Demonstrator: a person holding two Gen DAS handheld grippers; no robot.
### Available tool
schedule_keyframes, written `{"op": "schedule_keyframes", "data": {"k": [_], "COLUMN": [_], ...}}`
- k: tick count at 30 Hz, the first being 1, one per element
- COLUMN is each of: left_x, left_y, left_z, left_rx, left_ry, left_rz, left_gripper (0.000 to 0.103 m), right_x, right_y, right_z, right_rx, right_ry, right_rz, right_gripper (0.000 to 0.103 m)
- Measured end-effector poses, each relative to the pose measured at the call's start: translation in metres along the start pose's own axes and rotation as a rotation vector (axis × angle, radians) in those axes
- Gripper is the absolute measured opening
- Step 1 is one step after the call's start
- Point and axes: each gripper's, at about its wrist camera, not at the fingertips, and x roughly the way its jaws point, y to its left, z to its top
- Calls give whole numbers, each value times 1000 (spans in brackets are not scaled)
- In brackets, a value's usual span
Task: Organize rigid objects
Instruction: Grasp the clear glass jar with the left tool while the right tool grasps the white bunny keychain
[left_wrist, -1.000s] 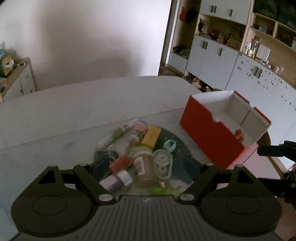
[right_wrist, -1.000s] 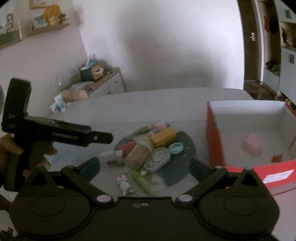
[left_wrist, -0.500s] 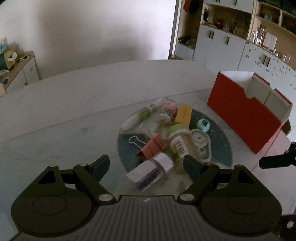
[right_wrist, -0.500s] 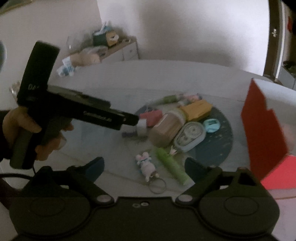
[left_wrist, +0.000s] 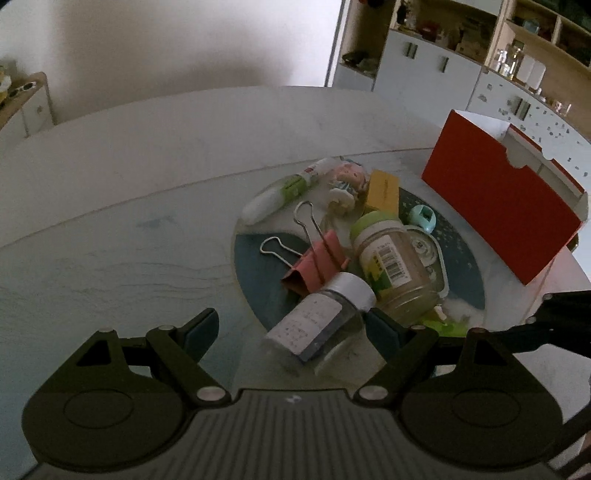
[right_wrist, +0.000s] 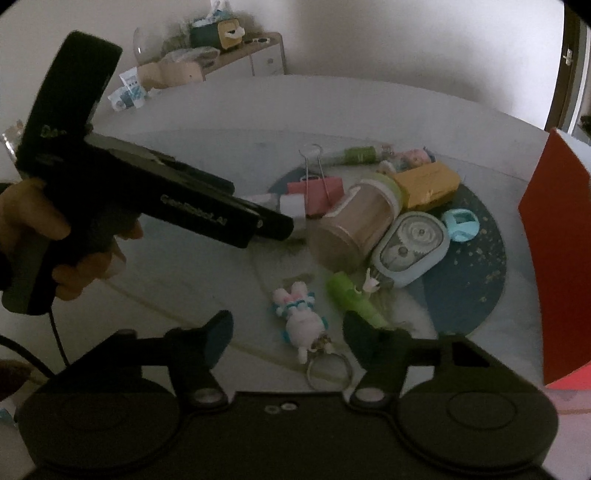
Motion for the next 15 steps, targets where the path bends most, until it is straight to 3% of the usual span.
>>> {"op": "schedule_keyframes", "data": {"k": [5,10,15], "left_x": [3,7,8], "left_y": [-4,-8,-11], "left_z": [-1,0,-1], "left_rx": [28,46,57], "left_ry": [0,18,18], "left_rz": [-30,-52,-63], "left_gripper": [86,70,61], "right_x": [9,11,15], "right_y": [1,3,3], "right_z": [-1,-2,-2], "right_rx": [-16,-28,-45], "right_ry": [17,18,14], "right_rz": [-13,-23,-33], "right_gripper": [50,44,38]}}
